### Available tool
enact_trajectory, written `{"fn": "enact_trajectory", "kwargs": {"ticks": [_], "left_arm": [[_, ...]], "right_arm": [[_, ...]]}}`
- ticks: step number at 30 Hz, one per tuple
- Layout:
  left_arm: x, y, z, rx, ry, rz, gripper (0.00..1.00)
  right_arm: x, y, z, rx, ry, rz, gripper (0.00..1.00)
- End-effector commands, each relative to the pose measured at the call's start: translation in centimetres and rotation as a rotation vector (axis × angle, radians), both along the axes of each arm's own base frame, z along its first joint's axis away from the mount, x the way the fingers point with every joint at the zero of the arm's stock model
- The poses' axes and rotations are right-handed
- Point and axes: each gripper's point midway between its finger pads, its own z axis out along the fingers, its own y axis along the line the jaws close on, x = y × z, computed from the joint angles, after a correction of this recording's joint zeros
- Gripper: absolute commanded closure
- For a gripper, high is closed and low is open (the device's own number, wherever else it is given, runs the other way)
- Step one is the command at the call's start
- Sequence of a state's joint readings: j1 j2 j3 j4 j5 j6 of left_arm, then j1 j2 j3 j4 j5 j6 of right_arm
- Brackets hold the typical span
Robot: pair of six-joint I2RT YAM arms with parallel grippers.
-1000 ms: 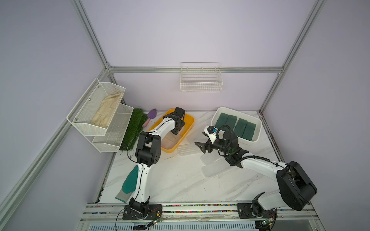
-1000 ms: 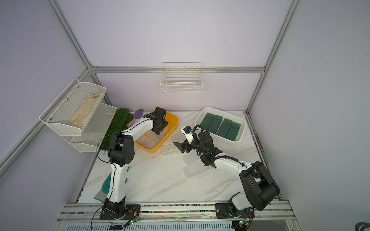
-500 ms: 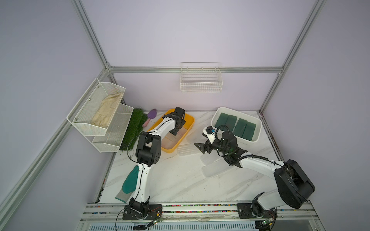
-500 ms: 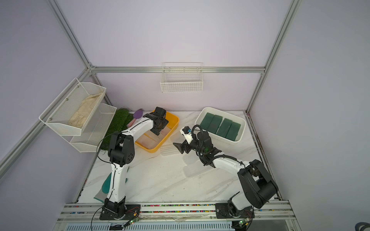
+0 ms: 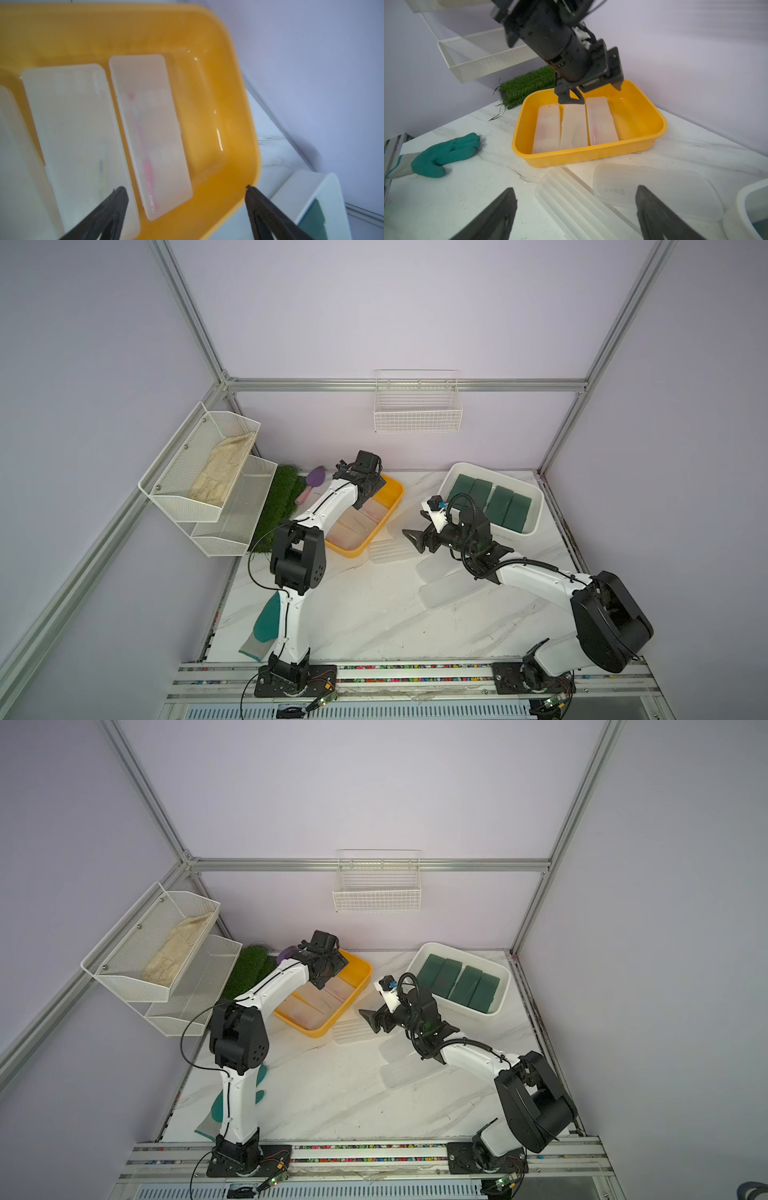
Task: Place the pencil cases by color into the storage box
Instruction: Place the pencil case at the storage box.
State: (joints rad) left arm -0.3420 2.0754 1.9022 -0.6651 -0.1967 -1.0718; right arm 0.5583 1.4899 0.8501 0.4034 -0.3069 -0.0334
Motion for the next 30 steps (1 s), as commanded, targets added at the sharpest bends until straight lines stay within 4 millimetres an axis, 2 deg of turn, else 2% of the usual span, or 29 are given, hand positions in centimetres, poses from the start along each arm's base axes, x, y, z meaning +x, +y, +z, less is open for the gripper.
{"fn": "enact_trajectory", "kwargs": {"ticks": [1, 4, 8, 12, 15, 18, 22, 27, 30], "left_arm": [[-0.5, 0.8, 5.8, 0.025, -0.159, -0.128, 0.11], [-1.7, 0.8, 6.9, 0.052, -0.200, -0.238, 0.10], [-4.1, -0.7, 8.5, 0.124, -0.289, -0.489, 0.07], [-6.8, -0.9, 8.7, 0.215, -0.287, -0.640, 0.03], [-9.0, -0.5, 9.0, 0.267, -0.313, -0.699, 0.00], [-11.2, -0.1, 9.6, 0.300, -0.350, -0.734, 0.00], [-14.3, 0.7, 10.4, 0.306, -0.408, -0.736, 0.00], [-17.6, 0.9, 8.7, 0.304, -0.433, -0.722, 0.00], [-19.5, 0.3, 8.3, 0.343, -0.487, -0.743, 0.00]], "right_arm": [[1.4, -0.8, 1.7, 0.027, 0.017, -0.107, 0.09], [2.3, -1.5, 2.2, 0.043, 0.047, -0.178, 0.08], [3.7, -3.3, 2.6, 0.103, 0.104, -0.333, 0.05], [4.7, -3.9, 2.5, 0.136, 0.183, -0.413, 0.03], [5.5, -4.3, 2.0, 0.136, 0.253, -0.477, 0.03], [5.9, -5.5, 1.4, 0.151, 0.310, -0.579, 0.03], [5.7, -7.0, 1.9, 0.185, 0.356, -0.671, 0.03], [5.8, -9.2, 1.7, 0.162, 0.419, -0.821, 0.03], [5.7, -10.3, 1.4, 0.121, 0.448, -0.898, 0.03]]}}
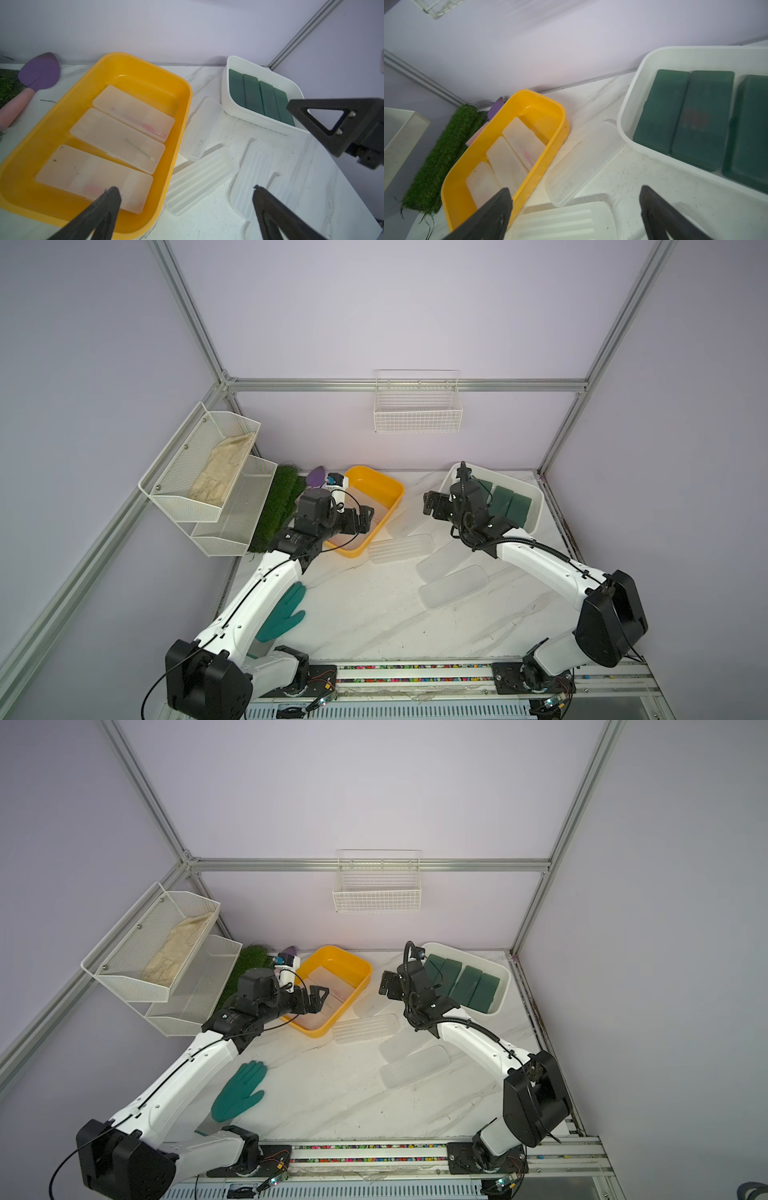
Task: Place the pencil cases by color into the storage box
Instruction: Place the pencil case at the storage box, then pick up the pencil case from the center of the board.
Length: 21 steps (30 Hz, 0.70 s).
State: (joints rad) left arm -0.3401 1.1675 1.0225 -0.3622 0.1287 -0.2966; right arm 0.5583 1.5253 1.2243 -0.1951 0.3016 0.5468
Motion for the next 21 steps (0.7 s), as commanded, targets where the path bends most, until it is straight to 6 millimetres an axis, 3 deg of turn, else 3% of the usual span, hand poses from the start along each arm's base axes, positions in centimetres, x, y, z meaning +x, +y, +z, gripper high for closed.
{"fn": "enact_trajectory", "kwargs": {"ticks": [1, 4, 8, 12, 21], "left_arm": [[-1.2, -0.8, -0.1, 0.028, -0.095, -0.033, 0.00], [-2.4, -2.4, -0.6, 0.061, -0.111, -0.089, 0.00], [-3.8, -4.9, -0.5, 0.135, -0.134, -0.203, 0.00], [-5.5, -6.2, -0.1, 0.175, -0.182, -0.282, 0.00], [-7.2, -7.7, 1.4, 0.208, -0.242, -0.368, 0.00]], "right_arm": [[-0.4, -2.0, -1.6, -0.019, 0.109, -0.135, 0.03], [-0.4, -1.4, -3.2, -0.011, 0.192, -0.140, 0.03], [-1.6, -1.5, -7.5, 0.029, 0.378, -0.231, 0.03], [-2.9, -1.8, -9.7, 0.095, 0.473, -0.305, 0.03], [-4.9, -5.6, -8.6, 0.149, 0.496, -0.470, 0.03]]}}
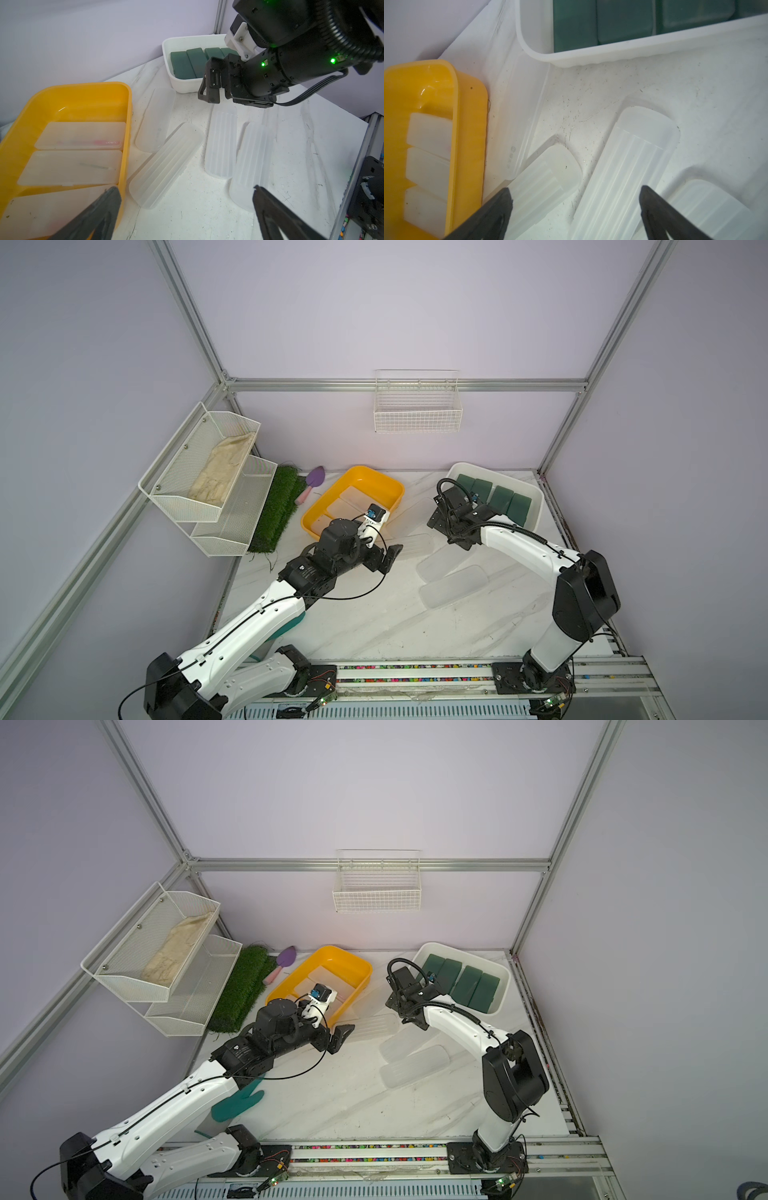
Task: Place the pencil cases by color into the storage box
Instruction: Pick up the pencil case from the center of the board.
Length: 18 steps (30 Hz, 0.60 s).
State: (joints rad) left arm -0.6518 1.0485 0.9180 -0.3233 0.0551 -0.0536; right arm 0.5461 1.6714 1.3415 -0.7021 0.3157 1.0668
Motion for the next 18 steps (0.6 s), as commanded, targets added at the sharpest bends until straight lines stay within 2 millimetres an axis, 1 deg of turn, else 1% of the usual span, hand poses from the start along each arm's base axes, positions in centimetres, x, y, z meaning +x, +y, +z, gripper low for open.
{"fn": "enact_trajectory", "kwargs": {"ticks": [1, 4, 8, 11, 18], "left_arm": [[0.0, -0.1, 1.5, 0.015, -0.058, -0.020, 0.00], [-0.1, -0.5, 2.0, 0.014, -0.055, -0.039, 0.00], [-0.1, -0.8, 2.4, -0.005, -0.064, -0.045, 0.00], [0.0, -0.9, 2.6, -0.031, -0.071, -0.040, 0.00], [0.1, -0.8, 2.3, -0.096, -0.089, 0.002, 0.00]], "right_arm": [[-1.3, -2.9, 1.3, 0.015, 0.008, -0.126, 0.03], [-2.0, -4.7, 1.1, 0.027, 0.031, -0.182, 0.03], [-3.4, -6.4, -0.1, 0.049, 0.077, -0.258, 0.03], [-4.3, -6.9, -1.1, 0.072, 0.115, -0.295, 0.03], [-6.0, -7.6, -2.0, 0.086, 0.164, -0.360, 0.03]]}}
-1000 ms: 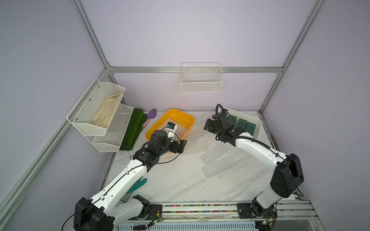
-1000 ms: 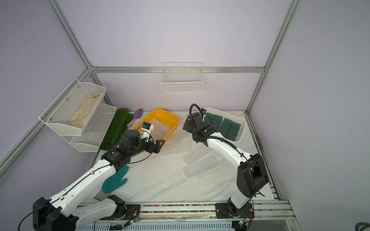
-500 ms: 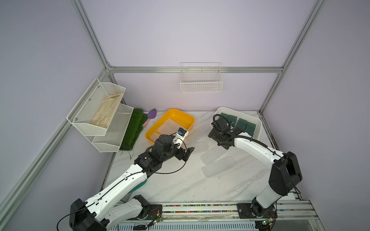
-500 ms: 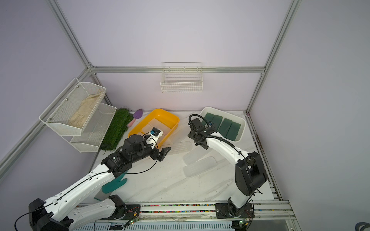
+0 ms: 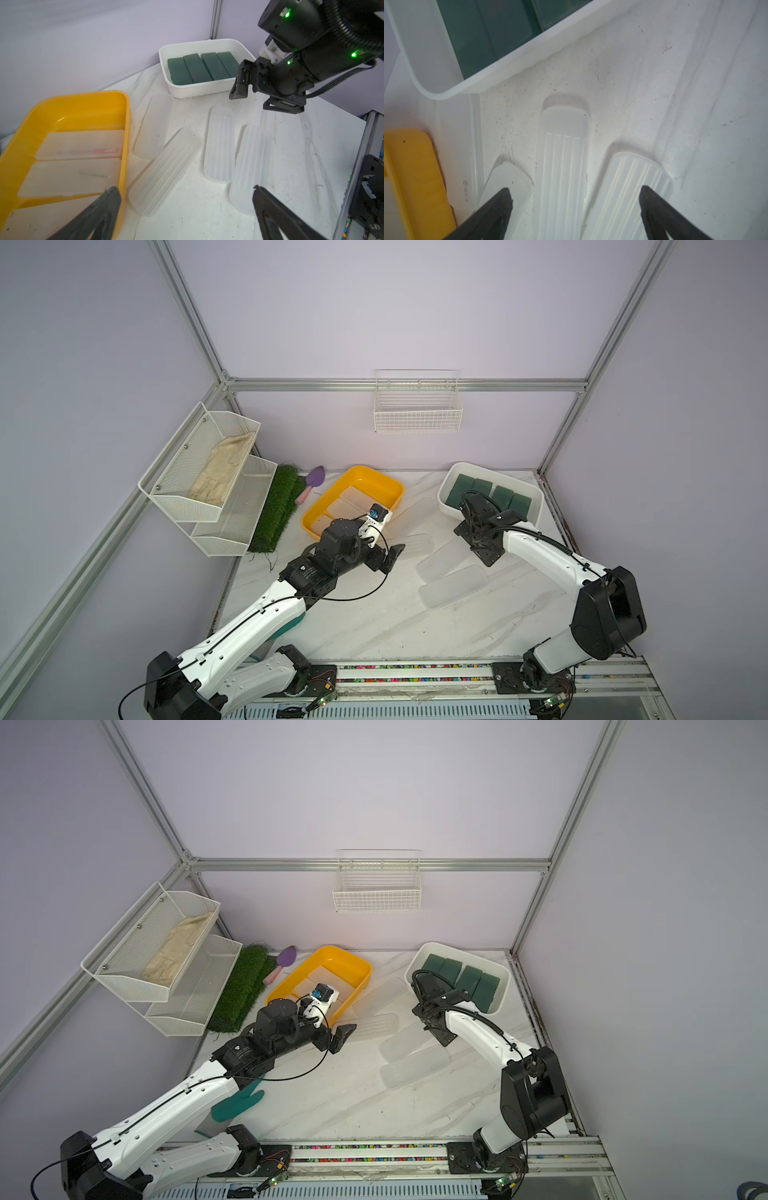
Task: Place the pencil cases by color into the storage box
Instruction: Pick up the pencil case from the center of the board.
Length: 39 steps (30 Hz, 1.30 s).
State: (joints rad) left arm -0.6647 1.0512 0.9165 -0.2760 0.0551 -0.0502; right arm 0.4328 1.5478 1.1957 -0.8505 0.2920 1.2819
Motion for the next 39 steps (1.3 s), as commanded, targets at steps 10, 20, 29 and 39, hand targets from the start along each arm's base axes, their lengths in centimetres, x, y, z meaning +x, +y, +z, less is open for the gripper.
{"fn": "enact_trajectory", "kwargs": {"ticks": [10, 20, 29, 39], "left_arm": [[-0.3, -1.4, 0.2, -0.099, -0.080, 0.016, 0.00], [-1.5, -3.3, -0.5, -0.080, -0.102, -0.054, 0.00], [-1.8, -3.7, -0.8, -0.074, -0.101, -0.069, 0.00], [-2.1, -4.0, -0.6, -0.092, -0.092, -0.083, 0.00]], "right_arm": [[-4.4, -1.5, -2.2, 0.069, 0.132, -0.164, 0.07], [-7.5, -1.5, -4.5, 0.111, 0.230, -0.214, 0.11], [-7.7, -0.8, -6.2, 0.146, 0.260, -0.210, 0.11], [-7.2, 0.1, -7.5, 0.168, 0.285, -0.202, 0.08]]}}
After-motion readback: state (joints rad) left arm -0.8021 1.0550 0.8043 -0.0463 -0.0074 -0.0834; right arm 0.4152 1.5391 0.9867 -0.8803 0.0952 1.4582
